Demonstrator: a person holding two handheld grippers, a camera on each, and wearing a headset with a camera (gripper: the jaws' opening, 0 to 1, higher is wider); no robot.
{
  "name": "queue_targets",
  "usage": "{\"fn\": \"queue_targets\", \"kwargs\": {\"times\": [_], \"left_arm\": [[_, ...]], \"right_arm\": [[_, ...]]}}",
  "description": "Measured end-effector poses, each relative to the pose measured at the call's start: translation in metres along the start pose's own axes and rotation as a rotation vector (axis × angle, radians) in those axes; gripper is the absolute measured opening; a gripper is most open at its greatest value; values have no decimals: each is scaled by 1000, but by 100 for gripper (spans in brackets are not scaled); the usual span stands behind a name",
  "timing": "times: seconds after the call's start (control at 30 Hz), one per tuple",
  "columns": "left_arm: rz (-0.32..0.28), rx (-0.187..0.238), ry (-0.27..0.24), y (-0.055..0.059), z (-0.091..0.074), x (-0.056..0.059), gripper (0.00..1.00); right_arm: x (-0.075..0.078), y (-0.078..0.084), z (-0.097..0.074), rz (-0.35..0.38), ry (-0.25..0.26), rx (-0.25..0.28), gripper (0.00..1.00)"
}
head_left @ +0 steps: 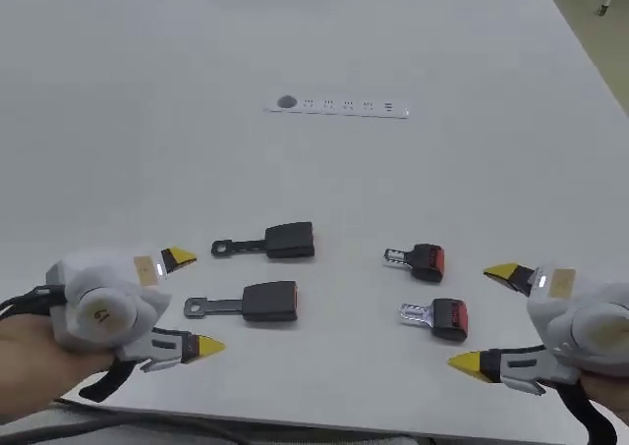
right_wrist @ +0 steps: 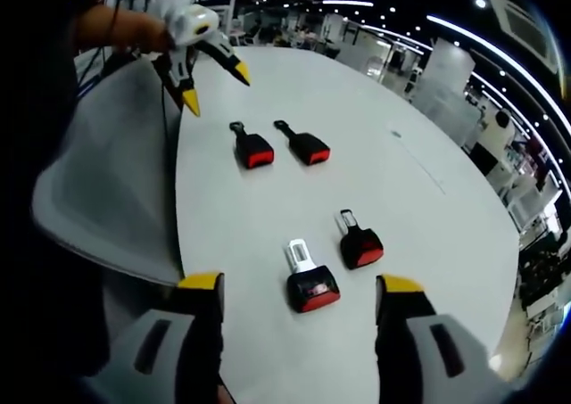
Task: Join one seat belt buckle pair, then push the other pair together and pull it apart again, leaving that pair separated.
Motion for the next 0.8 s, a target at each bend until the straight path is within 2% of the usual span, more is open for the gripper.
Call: {"fn": "queue_targets", "kwargs": {"times": [0.27,0.43,0.8], "left_arm": [[33,-42,42,4,16,-4,67],[26,-57,71,3,25,-7,63],[60,-97,147,-1,51,-14,60]], "right_arm": [[0,6,7,-43,-20,-19,67],[0,8,14,-68,-38,-27,65],[-5,17,32,-88,-119,-62,55]]}}
Point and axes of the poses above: the centre of the closed fingertips' face, and the gripper's own axes: z roughly forward along the fingers, x roughly to its right, y roughly out of its underside, the point moved 1 cm from there along -z, roughly backward along the fingers, and after that the axes turned 15 degrees about y, right-handed, at the moved point
